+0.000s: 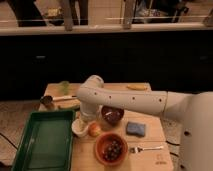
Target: Place apple in paper cup
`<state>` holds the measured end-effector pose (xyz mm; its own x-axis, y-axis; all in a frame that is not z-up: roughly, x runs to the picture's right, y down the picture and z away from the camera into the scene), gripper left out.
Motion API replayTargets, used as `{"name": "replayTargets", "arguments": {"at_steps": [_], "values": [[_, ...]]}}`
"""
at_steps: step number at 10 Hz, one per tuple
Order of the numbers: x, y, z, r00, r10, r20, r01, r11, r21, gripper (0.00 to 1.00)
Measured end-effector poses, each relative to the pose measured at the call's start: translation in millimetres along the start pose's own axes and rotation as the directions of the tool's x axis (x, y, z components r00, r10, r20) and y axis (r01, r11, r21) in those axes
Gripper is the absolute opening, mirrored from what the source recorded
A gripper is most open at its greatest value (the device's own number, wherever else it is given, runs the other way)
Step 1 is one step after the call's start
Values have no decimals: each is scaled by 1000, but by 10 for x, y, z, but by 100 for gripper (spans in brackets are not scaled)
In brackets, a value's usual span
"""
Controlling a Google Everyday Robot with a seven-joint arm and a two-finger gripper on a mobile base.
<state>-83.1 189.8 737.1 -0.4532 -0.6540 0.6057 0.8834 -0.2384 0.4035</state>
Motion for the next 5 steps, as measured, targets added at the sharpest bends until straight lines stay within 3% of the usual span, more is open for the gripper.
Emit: {"name": "replayTargets", "arguments": {"at_steps": [5], "values": [[15,-10,1,1000,-4,0,4,1000,0,38]]}}
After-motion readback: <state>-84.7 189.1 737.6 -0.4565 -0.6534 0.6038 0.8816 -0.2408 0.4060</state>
